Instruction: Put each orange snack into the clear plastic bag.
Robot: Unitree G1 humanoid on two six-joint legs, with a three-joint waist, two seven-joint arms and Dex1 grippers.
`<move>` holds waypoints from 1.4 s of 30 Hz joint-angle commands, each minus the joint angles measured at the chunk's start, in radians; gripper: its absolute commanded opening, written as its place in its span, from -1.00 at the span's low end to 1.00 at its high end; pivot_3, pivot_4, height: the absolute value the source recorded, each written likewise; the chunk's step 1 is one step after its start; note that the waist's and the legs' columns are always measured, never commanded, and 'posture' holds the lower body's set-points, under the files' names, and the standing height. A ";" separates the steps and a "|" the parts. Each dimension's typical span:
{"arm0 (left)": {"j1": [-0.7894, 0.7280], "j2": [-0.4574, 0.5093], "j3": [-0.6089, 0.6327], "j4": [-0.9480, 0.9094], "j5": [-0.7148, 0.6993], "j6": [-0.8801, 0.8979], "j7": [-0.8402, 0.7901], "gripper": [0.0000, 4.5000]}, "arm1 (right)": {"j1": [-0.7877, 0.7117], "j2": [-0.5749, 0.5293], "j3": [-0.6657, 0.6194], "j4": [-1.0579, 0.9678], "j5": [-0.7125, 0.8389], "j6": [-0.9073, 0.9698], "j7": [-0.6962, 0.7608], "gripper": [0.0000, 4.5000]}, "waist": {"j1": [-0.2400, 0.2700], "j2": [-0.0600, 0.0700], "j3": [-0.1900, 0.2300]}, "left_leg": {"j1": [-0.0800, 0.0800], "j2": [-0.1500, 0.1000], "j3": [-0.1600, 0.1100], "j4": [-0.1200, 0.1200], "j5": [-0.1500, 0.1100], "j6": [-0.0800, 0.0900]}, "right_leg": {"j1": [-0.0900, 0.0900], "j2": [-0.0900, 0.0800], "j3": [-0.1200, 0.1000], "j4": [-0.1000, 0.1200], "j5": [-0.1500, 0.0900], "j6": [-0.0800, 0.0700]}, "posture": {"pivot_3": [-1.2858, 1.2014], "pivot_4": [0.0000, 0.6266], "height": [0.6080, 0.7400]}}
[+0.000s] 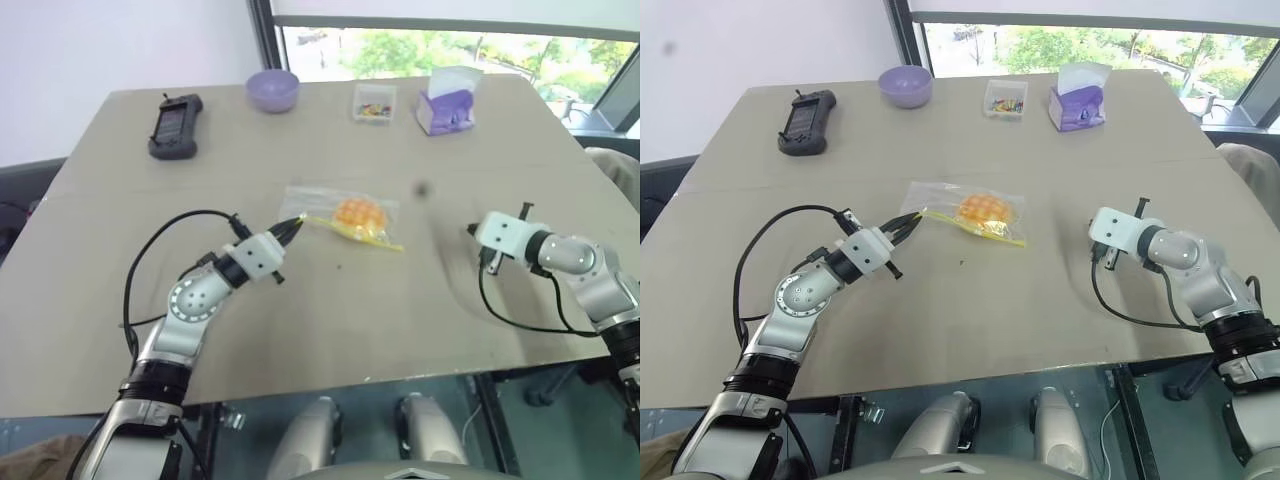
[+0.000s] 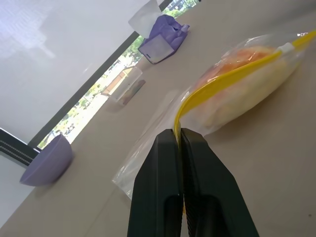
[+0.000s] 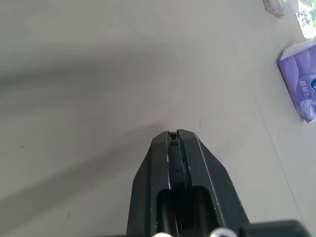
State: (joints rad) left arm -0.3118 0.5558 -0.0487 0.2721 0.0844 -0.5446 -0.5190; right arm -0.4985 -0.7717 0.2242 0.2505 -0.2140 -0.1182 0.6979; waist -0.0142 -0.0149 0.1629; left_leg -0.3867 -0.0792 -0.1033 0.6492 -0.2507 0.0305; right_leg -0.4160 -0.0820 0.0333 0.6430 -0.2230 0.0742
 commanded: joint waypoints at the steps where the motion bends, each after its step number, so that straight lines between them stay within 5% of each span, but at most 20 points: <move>1: -0.008 0.001 0.010 -0.053 -0.016 0.014 -0.001 -1.00 | 0.010 0.037 -0.048 -0.146 0.129 0.062 0.078 -0.99 | 0.000 0.000 0.000 | 0.000 0.000 0.000 0.000 0.000 0.000 | 0.000 0.000 0.000 0.000 0.000 0.000 | 0.03 -0.52 1.00; 6: -0.007 0.004 0.010 -0.070 -0.016 0.031 -0.007 -1.00 | 0.038 0.101 -0.060 -0.338 0.230 0.170 0.112 0.03 | 0.003 0.000 0.000 | -0.001 0.001 -0.001 0.000 -0.001 0.001 | 0.000 0.000 0.000 0.000 0.000 0.000 | 0.03 -0.52 1.00; 14: -0.015 0.003 0.007 -0.061 -0.008 0.032 -0.009 -1.00 | 0.014 0.247 0.066 -0.451 0.201 0.294 0.098 0.03 | 0.002 0.000 0.000 | 0.000 0.001 -0.001 0.000 -0.002 0.003 | 0.000 0.000 -0.001 0.000 0.000 0.000 | 0.03 -0.52 1.00; 32: -0.006 -0.001 0.006 -0.071 0.006 0.040 0.000 -1.00 | -0.125 0.442 0.148 0.050 0.000 -0.035 -0.072 0.03 | -0.002 0.000 0.000 | 0.000 0.000 -0.002 0.000 0.000 0.000 | -0.001 0.000 -0.002 0.000 0.000 0.000 | 0.03 -0.52 1.00; 36: -0.003 -0.001 0.007 -0.081 0.009 0.047 0.000 -1.00 | -0.131 0.442 0.137 0.053 0.002 -0.066 -0.066 -0.46 | -0.002 0.000 0.000 | 0.000 0.000 -0.002 0.000 0.000 0.000 | 0.000 0.000 -0.002 0.000 0.000 0.000 | 0.03 -0.52 1.00; 42: -0.002 -0.003 0.006 -0.093 0.011 0.064 0.000 -1.00 | -0.125 0.427 0.127 0.000 0.005 -0.068 -0.051 -0.46 | -0.002 0.000 0.000 | 0.000 0.000 -0.002 0.000 0.000 0.000 | -0.001 0.000 -0.002 0.000 0.000 0.000 | 0.03 -0.52 1.00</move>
State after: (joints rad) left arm -0.3136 0.5498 -0.0504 0.2239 0.0961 -0.4843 -0.5271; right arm -0.6096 -0.3422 0.3787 0.3109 -0.2230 -0.1735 0.6465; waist -0.0158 -0.0148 0.1630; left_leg -0.3871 -0.0795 -0.1052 0.6491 -0.2506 0.0301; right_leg -0.4165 -0.0817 0.0314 0.6429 -0.2229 0.0741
